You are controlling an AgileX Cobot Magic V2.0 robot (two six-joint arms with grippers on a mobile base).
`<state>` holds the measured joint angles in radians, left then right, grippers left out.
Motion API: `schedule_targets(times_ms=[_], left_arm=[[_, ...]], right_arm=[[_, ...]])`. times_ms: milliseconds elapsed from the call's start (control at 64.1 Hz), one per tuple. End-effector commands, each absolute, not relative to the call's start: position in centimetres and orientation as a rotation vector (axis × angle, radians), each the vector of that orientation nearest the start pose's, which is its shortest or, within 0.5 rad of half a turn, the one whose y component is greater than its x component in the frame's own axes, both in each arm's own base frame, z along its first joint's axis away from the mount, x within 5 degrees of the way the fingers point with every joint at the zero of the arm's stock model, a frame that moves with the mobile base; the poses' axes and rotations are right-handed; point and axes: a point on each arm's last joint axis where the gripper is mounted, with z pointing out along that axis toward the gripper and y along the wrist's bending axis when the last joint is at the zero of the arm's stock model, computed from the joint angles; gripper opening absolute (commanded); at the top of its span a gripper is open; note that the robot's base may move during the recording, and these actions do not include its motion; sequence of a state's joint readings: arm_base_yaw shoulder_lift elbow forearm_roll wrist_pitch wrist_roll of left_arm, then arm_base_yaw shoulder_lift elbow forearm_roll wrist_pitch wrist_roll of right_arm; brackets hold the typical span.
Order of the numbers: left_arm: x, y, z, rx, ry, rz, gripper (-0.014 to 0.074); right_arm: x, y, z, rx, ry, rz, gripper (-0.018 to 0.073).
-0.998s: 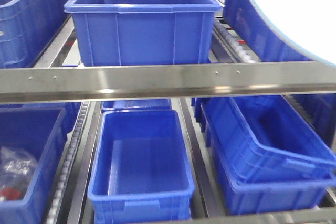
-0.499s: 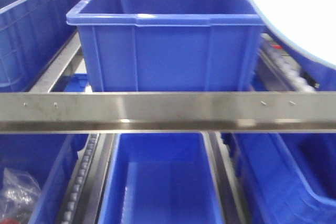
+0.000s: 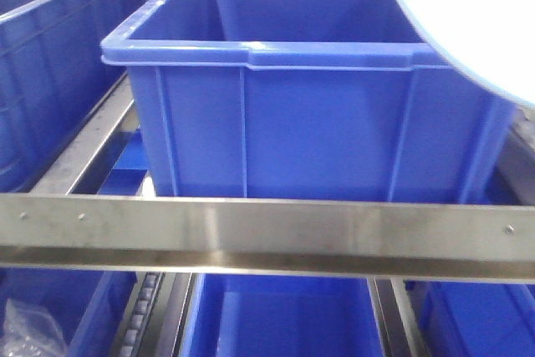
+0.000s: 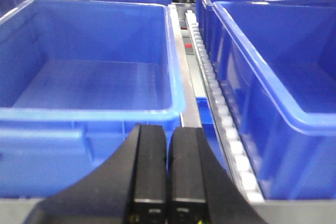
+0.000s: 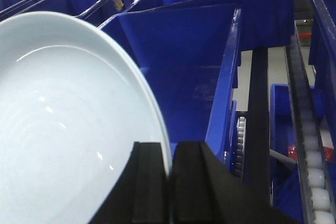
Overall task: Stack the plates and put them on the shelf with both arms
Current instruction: 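Drive up to the shelf, holding the plate stack above a blue bin, then lower the plate stack with the right gripper into the blue bin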
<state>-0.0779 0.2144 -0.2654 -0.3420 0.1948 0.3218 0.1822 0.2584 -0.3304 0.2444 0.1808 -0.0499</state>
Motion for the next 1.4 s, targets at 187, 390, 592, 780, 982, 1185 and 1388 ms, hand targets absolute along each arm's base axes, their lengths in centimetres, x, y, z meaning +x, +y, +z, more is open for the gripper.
schedule_targets(times_ms=[187, 390, 592, 780, 982, 1185, 1388], left_arm=[[6.7, -0.9, 29.1, 0.057, 1.513, -0.124, 0.008], [6.7, -0.9, 29.1, 0.057, 1.513, -0.124, 0.008], [6.7, -0.9, 29.1, 0.057, 1.513, -0.124, 0.008], [6.7, -0.9, 29.1, 0.057, 1.513, -0.124, 0.008], [6.7, -0.9, 29.1, 0.057, 1.513, -0.124, 0.008], [6.7, -0.9, 29.1, 0.057, 1.513, -0.124, 0.008], [6.7, -0.9, 29.1, 0.057, 1.513, -0.124, 0.008]], right_arm=[[6.9, 1.4, 31.2, -0.002, 1.465, 0.319, 0.0054], [6.9, 1.4, 31.2, -0.002, 1.465, 0.319, 0.0054], [6.9, 1.4, 31.2, -0.002, 1.465, 0.319, 0.0054], [6.9, 1.4, 31.3, 0.001, 1.452, 0.318, 0.0054], [7.0, 1.4, 31.2, 0.0, 1.458, 0.319, 0.0054], [7.3, 1.5, 32.2, 0.001, 1.454, 0.319, 0.0055], [10.7, 2.1, 35.7, -0.002, 1.513, 0.316, 0.0055]])
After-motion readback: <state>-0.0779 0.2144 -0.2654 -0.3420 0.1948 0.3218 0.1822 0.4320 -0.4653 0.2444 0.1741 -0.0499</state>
